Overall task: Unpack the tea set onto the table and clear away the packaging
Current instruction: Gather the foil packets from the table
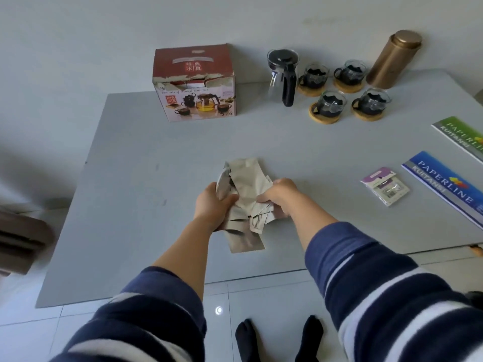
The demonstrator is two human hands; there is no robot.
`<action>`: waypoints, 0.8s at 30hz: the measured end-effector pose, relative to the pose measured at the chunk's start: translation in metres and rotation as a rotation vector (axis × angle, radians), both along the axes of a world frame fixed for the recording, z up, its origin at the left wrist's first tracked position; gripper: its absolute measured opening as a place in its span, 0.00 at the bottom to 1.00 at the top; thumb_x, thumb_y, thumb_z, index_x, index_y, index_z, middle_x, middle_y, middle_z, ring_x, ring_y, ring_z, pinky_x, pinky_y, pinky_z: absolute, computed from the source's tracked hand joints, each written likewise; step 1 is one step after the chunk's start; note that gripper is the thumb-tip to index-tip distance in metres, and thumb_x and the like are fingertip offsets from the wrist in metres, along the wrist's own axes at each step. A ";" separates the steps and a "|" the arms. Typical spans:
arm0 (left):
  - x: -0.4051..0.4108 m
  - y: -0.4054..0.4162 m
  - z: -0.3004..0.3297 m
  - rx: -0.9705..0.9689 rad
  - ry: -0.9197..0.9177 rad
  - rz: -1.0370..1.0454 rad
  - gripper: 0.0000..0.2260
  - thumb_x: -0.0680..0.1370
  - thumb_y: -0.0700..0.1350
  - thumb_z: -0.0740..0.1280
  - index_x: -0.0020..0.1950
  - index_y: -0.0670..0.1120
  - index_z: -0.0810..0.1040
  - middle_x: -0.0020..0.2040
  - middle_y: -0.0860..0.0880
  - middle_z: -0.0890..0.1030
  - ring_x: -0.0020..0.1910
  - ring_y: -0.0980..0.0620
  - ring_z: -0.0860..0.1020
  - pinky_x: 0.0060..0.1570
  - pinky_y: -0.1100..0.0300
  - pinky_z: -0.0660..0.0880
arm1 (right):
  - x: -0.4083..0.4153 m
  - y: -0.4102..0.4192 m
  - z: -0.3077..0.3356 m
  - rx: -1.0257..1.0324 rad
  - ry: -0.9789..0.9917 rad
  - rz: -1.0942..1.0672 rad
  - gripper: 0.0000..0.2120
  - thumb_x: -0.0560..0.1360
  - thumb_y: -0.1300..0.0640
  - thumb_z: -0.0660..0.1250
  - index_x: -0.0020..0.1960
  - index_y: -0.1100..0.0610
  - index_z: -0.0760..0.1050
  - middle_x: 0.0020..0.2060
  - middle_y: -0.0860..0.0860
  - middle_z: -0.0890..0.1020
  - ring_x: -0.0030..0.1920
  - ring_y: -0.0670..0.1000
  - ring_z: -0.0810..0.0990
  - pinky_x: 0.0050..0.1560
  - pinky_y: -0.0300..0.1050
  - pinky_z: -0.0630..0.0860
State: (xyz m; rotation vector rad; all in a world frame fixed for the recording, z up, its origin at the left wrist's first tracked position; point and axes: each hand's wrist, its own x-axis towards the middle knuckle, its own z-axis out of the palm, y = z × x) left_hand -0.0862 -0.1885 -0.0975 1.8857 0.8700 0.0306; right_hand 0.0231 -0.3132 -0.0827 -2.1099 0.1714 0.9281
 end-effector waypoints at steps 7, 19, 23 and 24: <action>0.036 -0.034 0.028 -0.103 -0.138 -0.066 0.10 0.73 0.46 0.73 0.51 0.46 0.76 0.42 0.51 0.80 0.41 0.50 0.79 0.34 0.61 0.72 | 0.016 -0.072 0.022 0.414 0.122 -0.188 0.24 0.72 0.68 0.70 0.64 0.53 0.69 0.42 0.54 0.81 0.35 0.52 0.79 0.27 0.43 0.78; 0.142 -0.271 0.048 -0.179 -0.175 -0.526 0.17 0.75 0.52 0.69 0.60 0.45 0.75 0.51 0.47 0.82 0.50 0.46 0.80 0.41 0.57 0.76 | 0.030 -0.338 0.057 0.563 0.083 -0.643 0.19 0.75 0.66 0.66 0.62 0.51 0.70 0.44 0.55 0.80 0.45 0.55 0.78 0.60 0.61 0.73; 0.164 -0.399 0.041 -0.144 -0.162 -0.732 0.20 0.76 0.53 0.68 0.62 0.43 0.75 0.57 0.45 0.81 0.56 0.43 0.78 0.52 0.56 0.72 | 0.017 -0.469 0.060 0.492 0.056 -0.752 0.19 0.75 0.68 0.66 0.61 0.52 0.69 0.44 0.55 0.79 0.38 0.51 0.78 0.49 0.52 0.78; 0.168 -0.433 0.039 -0.157 -0.149 -0.774 0.20 0.76 0.53 0.68 0.63 0.43 0.74 0.58 0.44 0.80 0.57 0.43 0.77 0.53 0.56 0.71 | 0.013 -0.501 0.060 0.456 0.040 -0.776 0.19 0.75 0.68 0.65 0.61 0.53 0.69 0.44 0.55 0.79 0.37 0.50 0.77 0.44 0.49 0.77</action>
